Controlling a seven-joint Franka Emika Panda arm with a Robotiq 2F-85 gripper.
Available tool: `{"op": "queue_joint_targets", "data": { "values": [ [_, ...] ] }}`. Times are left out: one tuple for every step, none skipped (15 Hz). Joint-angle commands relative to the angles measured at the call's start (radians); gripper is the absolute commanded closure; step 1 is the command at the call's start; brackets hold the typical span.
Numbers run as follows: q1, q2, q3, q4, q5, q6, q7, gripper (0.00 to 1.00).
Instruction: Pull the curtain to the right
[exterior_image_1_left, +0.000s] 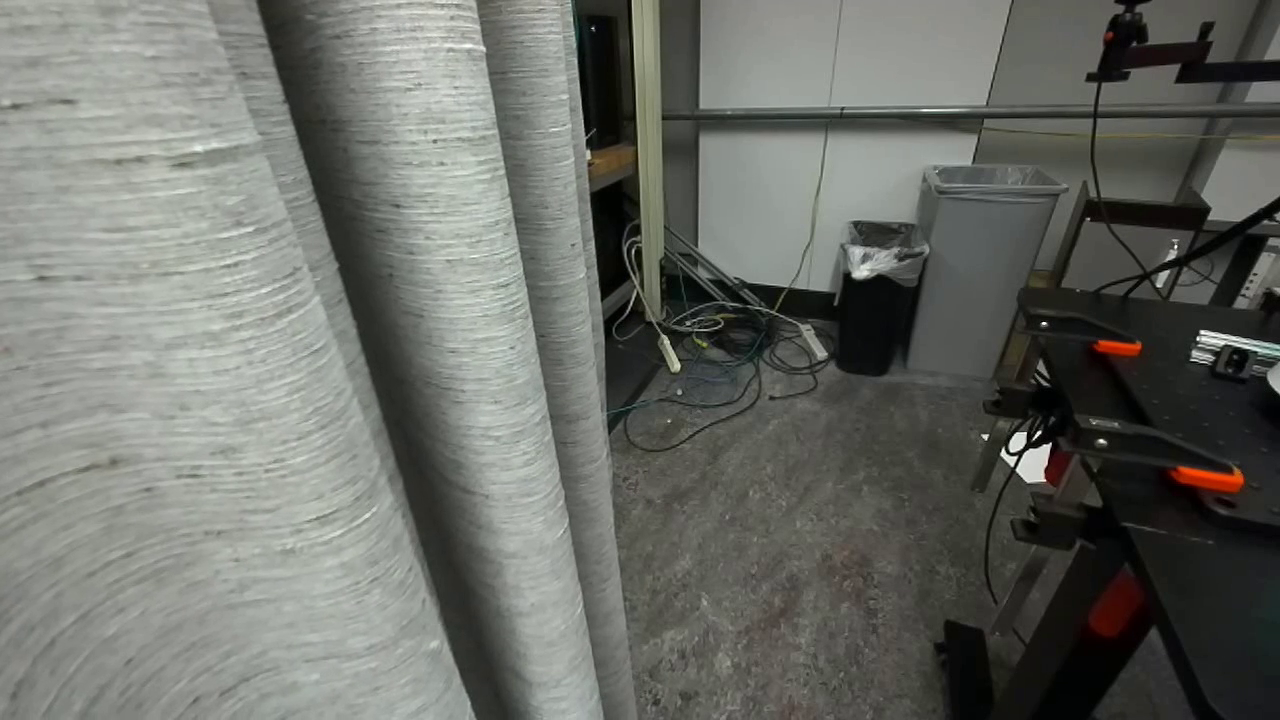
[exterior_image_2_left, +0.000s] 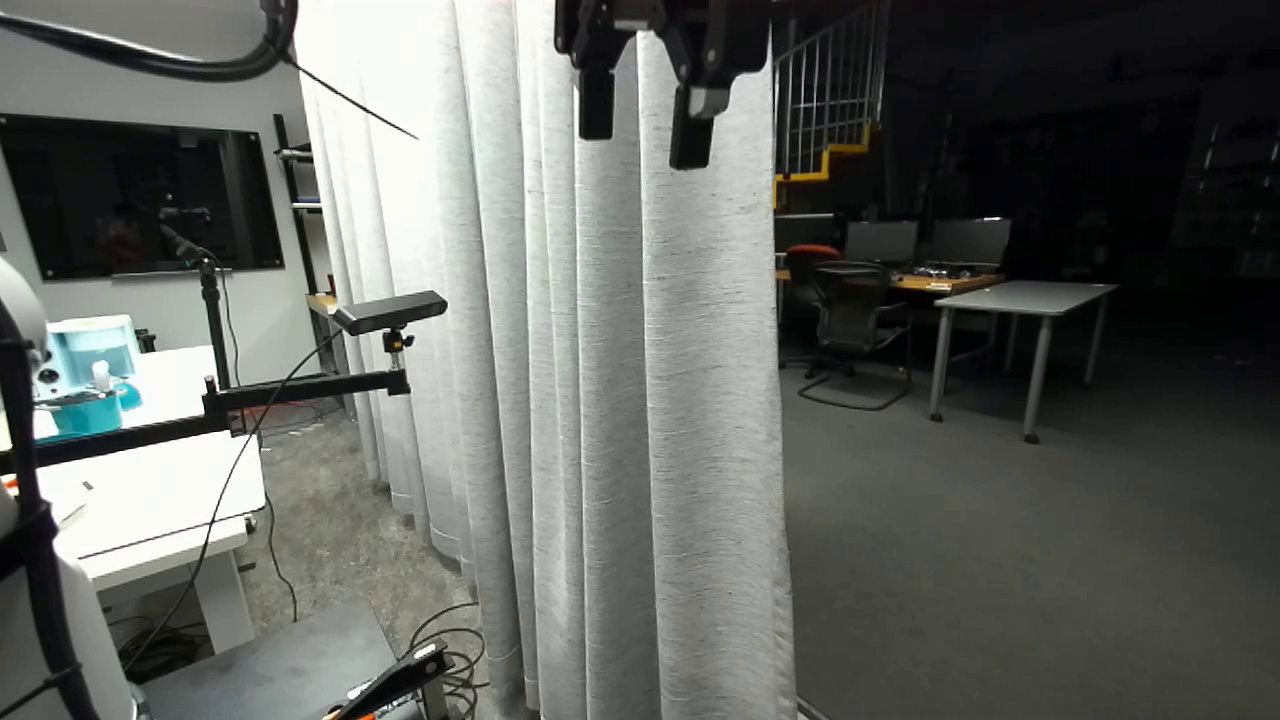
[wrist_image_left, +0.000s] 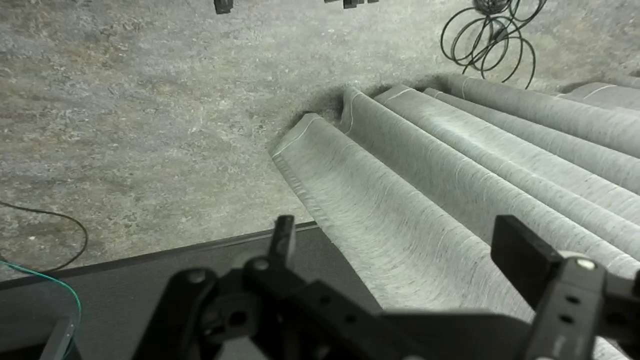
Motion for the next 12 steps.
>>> {"op": "queue_joint_targets", "data": {
  "values": [
    [0.006,0.018,0.008,-0.020,0.034,-0.009,-0.062,0.00],
    [0.010,0.025,0.012,-0.029,0.038,-0.006,-0.074,0.00],
    [0.014,0.031,0.014,-0.036,0.041,-0.005,-0.088,0.00],
    [0.018,0.039,0.019,-0.045,0.044,0.001,-0.101,0.00],
    [0.022,0.046,0.022,-0.053,0.047,0.007,-0.114,0.00],
    [0.027,0.055,0.027,-0.061,0.052,0.021,-0.128,0.00],
    [0.032,0.062,0.032,-0.068,0.056,0.033,-0.141,0.00],
    [0.038,0.070,0.038,-0.075,0.062,0.056,-0.155,0.00],
    [0.046,0.095,0.041,-0.065,0.072,0.084,-0.172,0.00],
    [0.058,0.129,0.042,-0.047,0.083,0.121,-0.189,0.00],
    [0.068,0.145,0.043,-0.042,0.093,0.159,-0.207,0.00],
    [0.078,0.161,0.045,-0.038,0.101,0.205,-0.228,0.00]
  ]
}}
